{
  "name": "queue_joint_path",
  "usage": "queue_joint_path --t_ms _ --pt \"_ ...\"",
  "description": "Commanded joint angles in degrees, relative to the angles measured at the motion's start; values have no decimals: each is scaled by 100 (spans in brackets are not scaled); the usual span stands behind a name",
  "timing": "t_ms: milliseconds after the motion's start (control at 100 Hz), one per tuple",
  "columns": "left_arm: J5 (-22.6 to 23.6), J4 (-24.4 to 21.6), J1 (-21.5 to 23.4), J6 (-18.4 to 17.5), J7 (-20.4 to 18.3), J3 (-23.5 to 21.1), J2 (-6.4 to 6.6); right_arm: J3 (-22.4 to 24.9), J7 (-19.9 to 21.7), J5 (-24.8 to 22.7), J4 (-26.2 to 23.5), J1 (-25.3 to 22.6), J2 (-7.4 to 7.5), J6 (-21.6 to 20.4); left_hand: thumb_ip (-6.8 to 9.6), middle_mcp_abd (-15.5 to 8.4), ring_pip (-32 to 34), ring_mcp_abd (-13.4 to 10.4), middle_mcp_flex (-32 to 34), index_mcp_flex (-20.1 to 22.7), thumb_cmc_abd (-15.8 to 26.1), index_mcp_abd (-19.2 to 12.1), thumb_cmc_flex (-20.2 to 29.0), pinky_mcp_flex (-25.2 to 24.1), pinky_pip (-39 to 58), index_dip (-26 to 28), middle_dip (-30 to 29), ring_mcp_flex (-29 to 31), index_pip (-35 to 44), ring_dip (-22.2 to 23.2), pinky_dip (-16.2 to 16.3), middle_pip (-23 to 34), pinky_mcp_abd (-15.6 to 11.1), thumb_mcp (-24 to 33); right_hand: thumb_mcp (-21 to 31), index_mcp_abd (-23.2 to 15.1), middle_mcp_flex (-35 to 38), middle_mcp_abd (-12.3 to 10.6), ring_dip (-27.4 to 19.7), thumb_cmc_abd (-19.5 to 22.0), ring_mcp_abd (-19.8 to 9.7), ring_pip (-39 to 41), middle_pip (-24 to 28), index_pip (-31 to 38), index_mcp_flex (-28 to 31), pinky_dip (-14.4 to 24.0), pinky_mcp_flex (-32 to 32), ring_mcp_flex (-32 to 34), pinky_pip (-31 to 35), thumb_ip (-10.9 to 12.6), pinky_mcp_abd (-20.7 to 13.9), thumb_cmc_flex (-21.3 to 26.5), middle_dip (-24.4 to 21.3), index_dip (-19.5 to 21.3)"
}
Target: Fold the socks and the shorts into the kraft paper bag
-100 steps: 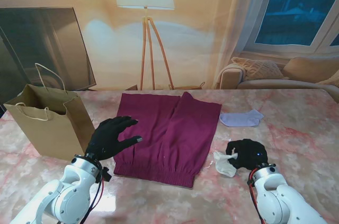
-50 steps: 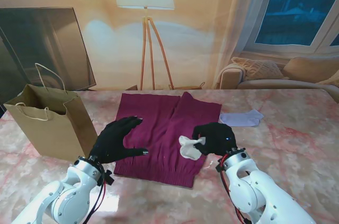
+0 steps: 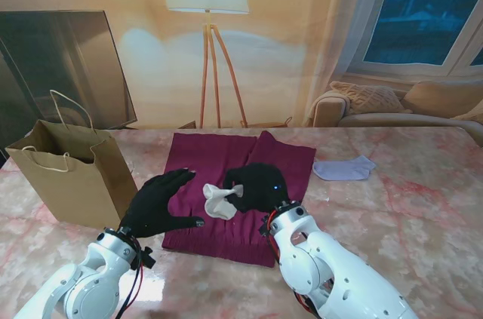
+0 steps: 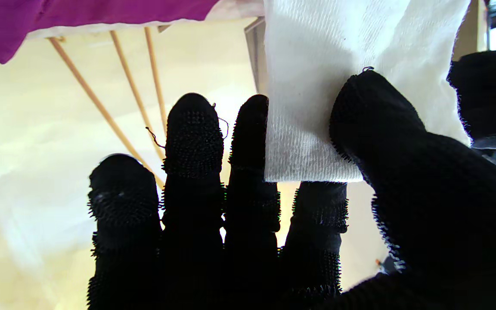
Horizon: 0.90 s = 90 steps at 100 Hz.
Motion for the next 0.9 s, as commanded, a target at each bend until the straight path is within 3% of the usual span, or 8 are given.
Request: queue_joint_path --t_ms 0,250,510,550,580,620,780,890 --pt "4 -8 44 -12 39 -14 11 -84 -34 -3 -68 0 -98 -3 -6 121 -104 15 20 47 -228 23 -123 16 -67 80 39 -41 92 -20 106 -10 32 -123 51 -51 77 38 148 206 -3 187 150 294 53 45 -76 14 317 -27 39 65 96 153" --pt "-54 121 -27 -87 176 95 -14 -279 -246 138 -49 66 -201 31 -14 73 -13 38 288 237 -286 -101 -59 157 39 251 123 199 245 48 268 65 132 -94 42 -45 48 38 176 229 -15 226 189 267 41 53 -92 -26 311 -20 40 61 152 202" --pt "-5 303 -149 -158 596 258 -76 -322 -275 245 -100 21 -236 28 110 -187 572 324 1002 626 -362 -590 447 477 1335 796 566 1174 651 768 1561 356 793 117 28 -33 28 35 201 268 -10 271 187 253 39 67 -132 -48 303 -17 42 44 159 235" --pt "15 319 -163 -160 665 279 -85 -335 -249 259 -94 25 -235 16 133 -269 672 299 1216 679 -383 -768 532 522 1416 901 672 1349 770 913 1635 445 830 279 23 -43 22 36 205 267 -12 277 193 246 34 73 -147 -57 302 -16 43 44 167 240" --pt "32 337 -178 -165 726 297 -93 -348 -236 266 -84 31 -235 9 -94 -317 710 286 1417 734 -782 -869 -132 572 1475 1038 806 1504 864 1080 1696 505 855 2069 17 -43 16 21 207 269 -12 281 195 249 40 76 -149 -60 303 -18 43 35 171 246" --pt "28 359 -195 -169 801 323 -108 -364 -230 284 -69 37 -240 -2 -140 -383 803 252 1640 844 -879 -1053 -189 611 1592 1157 906 1644 1056 1173 1745 615 851 2712 22 -62 12 18 208 275 -12 282 198 236 24 79 -150 -65 303 -14 44 40 176 247" --pt "-93 484 -289 -233 1062 426 -172 -401 -242 402 -45 29 -273 -41 -121 -568 1323 233 2644 1341 -770 -1649 26 814 2169 1890 1329 2305 2385 1628 1913 1092 858 4022 15 -65 -13 9 213 287 -8 283 204 234 16 94 -184 -98 292 -12 44 35 190 277" --pt "-230 593 -363 -292 1347 512 -246 -408 -243 421 -45 29 -278 -48 -364 -634 1831 272 3625 1668 -836 -2240 1102 923 2623 2281 2588 2818 3724 2012 2032 1218 904 3440 14 -80 -28 1 216 294 -10 281 204 225 7 102 -201 -120 285 -11 43 32 195 290"
